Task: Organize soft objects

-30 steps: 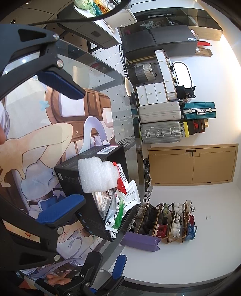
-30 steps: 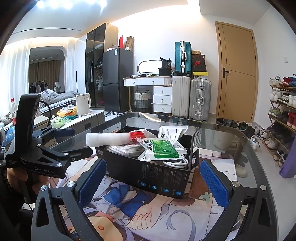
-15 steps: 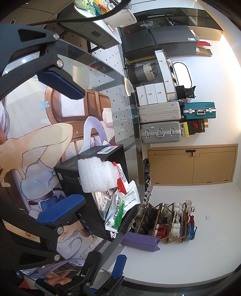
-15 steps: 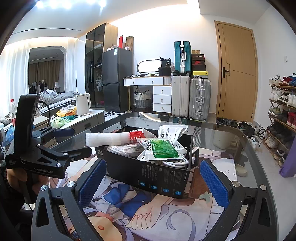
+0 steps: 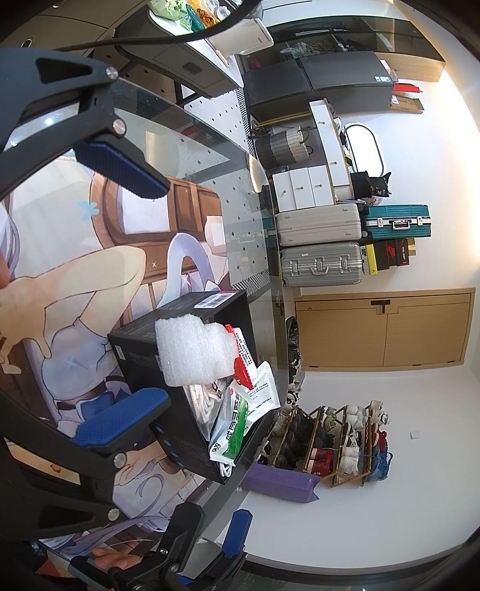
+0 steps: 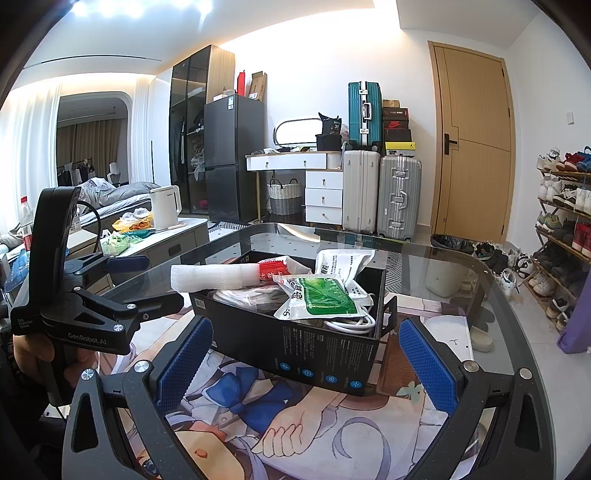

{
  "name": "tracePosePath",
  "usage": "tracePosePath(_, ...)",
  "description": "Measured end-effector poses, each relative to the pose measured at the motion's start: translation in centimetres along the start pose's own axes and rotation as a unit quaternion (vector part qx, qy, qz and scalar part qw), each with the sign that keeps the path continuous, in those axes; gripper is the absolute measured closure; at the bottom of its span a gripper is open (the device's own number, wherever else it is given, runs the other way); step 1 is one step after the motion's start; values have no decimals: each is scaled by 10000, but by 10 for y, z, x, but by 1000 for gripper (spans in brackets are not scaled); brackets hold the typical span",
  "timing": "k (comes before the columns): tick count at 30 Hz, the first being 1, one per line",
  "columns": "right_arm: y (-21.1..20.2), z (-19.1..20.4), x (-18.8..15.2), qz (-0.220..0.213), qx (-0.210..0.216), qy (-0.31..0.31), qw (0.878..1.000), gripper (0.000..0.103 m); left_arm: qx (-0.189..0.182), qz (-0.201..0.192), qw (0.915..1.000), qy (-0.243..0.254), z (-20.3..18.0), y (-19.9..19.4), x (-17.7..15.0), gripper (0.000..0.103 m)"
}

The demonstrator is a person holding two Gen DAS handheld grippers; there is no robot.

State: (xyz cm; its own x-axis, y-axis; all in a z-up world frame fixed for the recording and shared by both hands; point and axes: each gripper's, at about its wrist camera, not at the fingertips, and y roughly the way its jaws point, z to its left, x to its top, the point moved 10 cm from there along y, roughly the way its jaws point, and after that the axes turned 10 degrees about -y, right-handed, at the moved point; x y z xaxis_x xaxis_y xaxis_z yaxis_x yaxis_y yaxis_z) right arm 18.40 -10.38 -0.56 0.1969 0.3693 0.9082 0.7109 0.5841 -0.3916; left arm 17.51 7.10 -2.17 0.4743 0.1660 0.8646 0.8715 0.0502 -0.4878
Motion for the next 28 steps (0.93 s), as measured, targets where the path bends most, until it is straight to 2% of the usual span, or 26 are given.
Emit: tracePosePath(28,0,0,0,9,2,-1,10000,0,-32,-27,10000,3,-3,1,-1,0)
